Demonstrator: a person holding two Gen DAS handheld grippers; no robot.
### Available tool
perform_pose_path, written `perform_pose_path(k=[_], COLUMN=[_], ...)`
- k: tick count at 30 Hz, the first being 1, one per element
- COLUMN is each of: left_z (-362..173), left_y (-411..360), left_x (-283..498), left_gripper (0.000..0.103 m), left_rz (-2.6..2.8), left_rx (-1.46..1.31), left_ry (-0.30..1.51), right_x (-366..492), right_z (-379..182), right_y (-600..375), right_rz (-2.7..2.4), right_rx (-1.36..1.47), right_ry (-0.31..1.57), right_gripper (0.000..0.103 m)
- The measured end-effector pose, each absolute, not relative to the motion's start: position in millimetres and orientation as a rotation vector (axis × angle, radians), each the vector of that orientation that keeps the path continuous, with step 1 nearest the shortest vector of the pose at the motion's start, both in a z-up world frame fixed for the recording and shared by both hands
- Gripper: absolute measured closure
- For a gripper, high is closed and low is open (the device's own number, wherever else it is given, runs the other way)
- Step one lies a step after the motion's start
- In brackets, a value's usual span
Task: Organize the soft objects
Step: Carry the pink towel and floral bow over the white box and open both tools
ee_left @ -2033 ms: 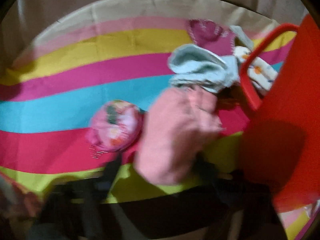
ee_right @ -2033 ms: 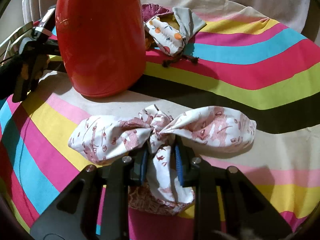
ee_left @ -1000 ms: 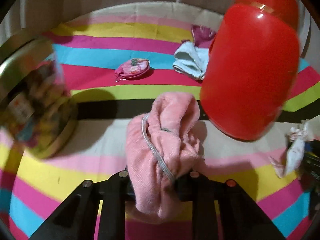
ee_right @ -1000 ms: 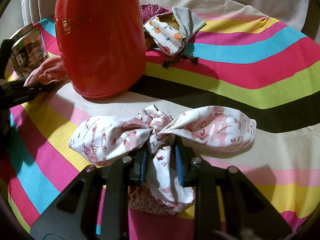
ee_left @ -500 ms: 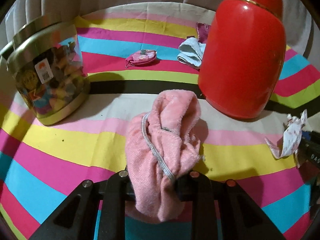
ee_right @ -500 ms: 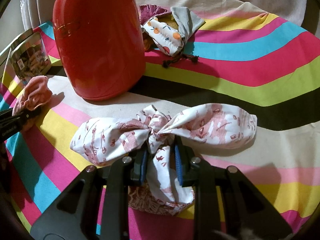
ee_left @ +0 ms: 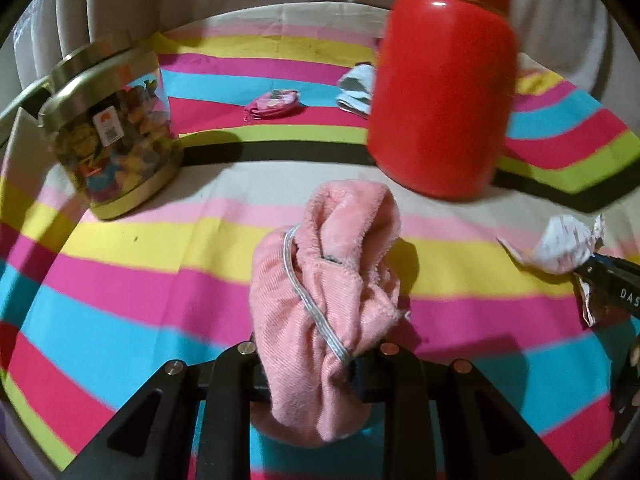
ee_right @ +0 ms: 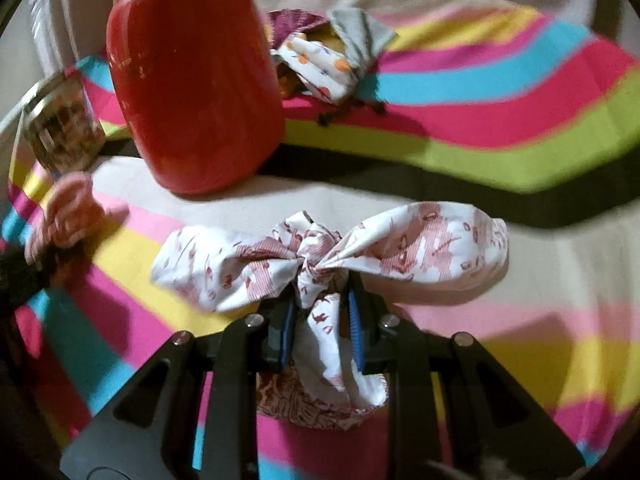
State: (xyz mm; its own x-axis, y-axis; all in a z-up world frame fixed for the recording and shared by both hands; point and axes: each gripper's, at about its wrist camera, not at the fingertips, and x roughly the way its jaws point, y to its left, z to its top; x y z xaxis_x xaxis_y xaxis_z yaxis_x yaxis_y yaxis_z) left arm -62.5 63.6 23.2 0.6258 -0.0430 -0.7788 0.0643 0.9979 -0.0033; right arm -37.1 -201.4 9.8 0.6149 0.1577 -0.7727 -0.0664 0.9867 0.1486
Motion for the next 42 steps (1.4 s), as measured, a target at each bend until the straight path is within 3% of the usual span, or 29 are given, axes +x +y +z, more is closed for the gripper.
perform_pose_path(k=[8, 22, 42], left_z=[36, 58, 63], left_y=[60, 96, 150], left_x=[-117, -156, -206], left_gripper=[0.077, 0.077, 0.077], left_rz=[-0.082, -0.024, 0.093], left_rx=[0.050, 0.035, -0.035], left_ry=[0.897, 0.858, 0.849], right_x=[-92, -121, -158], right_z=[24, 81, 114], right_y=[-199, -140, -55], right_rz=[0.170, 0.310, 0.476], right_rx=[0.143, 0.068, -0.076], right_ry=[0.923, 0.819, 0.754], right_gripper=[0.077, 0.077, 0.077])
